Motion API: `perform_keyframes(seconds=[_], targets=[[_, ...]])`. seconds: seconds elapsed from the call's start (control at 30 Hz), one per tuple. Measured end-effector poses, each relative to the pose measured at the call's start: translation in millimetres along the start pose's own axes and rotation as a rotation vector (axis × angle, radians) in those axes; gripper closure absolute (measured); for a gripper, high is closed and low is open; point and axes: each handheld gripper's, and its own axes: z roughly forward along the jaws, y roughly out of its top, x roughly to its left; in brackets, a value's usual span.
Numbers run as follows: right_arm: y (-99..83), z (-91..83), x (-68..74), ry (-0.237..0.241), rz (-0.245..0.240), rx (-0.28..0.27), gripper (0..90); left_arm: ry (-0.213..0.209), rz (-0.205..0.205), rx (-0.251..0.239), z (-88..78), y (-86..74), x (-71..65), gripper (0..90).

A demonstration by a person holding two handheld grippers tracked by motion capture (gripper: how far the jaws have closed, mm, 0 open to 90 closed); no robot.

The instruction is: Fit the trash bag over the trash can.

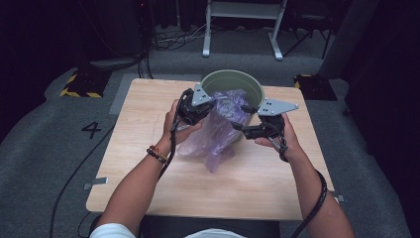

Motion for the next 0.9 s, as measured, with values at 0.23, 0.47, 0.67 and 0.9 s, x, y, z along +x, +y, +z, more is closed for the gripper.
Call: perform_keyframes(seconds=[0.23, 0.47, 0.67, 0.9], targets=[[-3.5, -0.3, -2.5, -0.066, -0.022, -0.021, 76.5, -0.015, -0.006, -0.007, 0.4, -0.6, 1.3, 89.5], [2.4, -2.9, -16.7, -0.091, 0.031, -0.062, 88.8, -0.015, -0.007, -0.015, -1.0, -1.4, 2.9, 83.0], [5.4, 2.2, -31.0, -0.126, 0.08, -0.062, 89.3, -0.006, -0.025, -0.067, -11.4, -2.1, 5.3, 56.6], [4.2, 11.5, -54.1, -0.213, 0.16, -0.025, 89.4, -0.082, -0.058, -0.131, -27.8, -20.8, 8.4, 36.0]])
